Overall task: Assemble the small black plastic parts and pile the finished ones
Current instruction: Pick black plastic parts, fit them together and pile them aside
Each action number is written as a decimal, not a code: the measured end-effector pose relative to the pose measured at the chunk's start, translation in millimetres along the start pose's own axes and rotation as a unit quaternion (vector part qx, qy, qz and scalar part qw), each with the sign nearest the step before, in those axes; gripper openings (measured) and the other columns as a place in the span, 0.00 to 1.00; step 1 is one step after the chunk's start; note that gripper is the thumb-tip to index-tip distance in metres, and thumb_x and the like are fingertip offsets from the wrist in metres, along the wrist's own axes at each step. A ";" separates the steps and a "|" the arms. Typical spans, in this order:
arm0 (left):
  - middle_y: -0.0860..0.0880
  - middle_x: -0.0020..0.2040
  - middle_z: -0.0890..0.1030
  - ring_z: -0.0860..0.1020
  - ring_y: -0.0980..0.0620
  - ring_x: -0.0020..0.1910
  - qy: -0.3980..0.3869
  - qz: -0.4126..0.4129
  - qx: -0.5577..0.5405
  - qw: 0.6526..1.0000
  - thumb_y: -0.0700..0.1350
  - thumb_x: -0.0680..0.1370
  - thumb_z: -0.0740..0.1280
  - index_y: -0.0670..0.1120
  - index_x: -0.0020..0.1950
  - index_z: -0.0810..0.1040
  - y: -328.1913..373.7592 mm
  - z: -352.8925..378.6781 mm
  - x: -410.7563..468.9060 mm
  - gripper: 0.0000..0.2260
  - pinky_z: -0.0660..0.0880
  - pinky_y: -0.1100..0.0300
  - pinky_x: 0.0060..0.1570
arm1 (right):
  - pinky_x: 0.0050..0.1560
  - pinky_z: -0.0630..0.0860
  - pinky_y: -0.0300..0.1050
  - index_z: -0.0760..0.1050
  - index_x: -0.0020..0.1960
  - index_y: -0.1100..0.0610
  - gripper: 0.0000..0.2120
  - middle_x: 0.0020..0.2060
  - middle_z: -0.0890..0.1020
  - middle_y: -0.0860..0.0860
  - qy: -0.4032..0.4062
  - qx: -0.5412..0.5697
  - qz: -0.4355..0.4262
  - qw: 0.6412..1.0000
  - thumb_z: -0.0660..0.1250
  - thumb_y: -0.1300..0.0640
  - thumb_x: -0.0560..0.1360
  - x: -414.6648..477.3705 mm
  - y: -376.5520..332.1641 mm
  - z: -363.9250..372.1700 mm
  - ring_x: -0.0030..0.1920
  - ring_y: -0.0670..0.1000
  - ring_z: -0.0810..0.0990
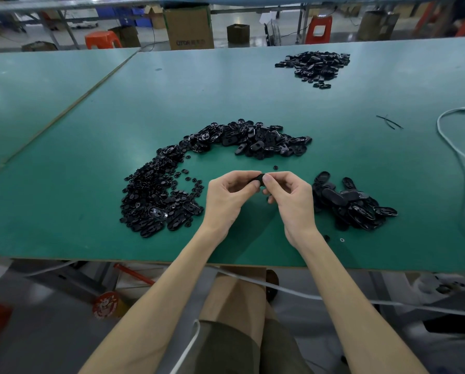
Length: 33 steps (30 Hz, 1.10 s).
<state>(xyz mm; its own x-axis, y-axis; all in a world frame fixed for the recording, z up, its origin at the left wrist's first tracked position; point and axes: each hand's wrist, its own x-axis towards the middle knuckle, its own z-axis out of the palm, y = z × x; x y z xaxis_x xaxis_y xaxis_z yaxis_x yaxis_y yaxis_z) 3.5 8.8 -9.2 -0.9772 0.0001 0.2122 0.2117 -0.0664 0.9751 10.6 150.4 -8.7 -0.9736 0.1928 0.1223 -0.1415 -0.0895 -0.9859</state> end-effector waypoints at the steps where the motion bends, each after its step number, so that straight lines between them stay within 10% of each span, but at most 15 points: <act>1: 0.48 0.49 0.88 0.86 0.52 0.48 0.000 0.000 0.003 1.000 0.36 0.77 0.75 0.42 0.55 0.86 0.1 0.1 -0.1 0.08 0.79 0.65 0.51 | 0.36 0.77 0.37 0.83 0.47 0.56 0.03 0.35 0.85 0.46 0.000 -0.001 0.001 1.000 0.72 0.62 0.79 0.1 0.3 -0.1 0.38 0.44 0.82; 33: 0.49 0.49 0.88 0.86 0.53 0.50 0.012 0.003 0.039 0.999 0.36 0.77 0.74 0.44 0.54 0.86 3.6 0.2 -0.9 0.07 0.79 0.65 0.51 | 0.38 0.77 0.38 0.82 0.49 0.56 0.02 0.36 0.84 0.46 -0.009 -0.016 0.009 1.000 0.72 0.61 0.80 1.0 1.9 0.8 0.39 0.44 0.82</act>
<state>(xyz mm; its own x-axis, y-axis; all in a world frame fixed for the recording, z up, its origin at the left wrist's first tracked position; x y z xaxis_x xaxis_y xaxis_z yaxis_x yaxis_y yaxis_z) 5.1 8.8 -5.9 -0.9758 -0.0237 0.2175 0.2173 0.0114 0.9760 9.2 149.6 -10.3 -0.9792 0.1729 0.1061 -0.1183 -0.0621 -0.9910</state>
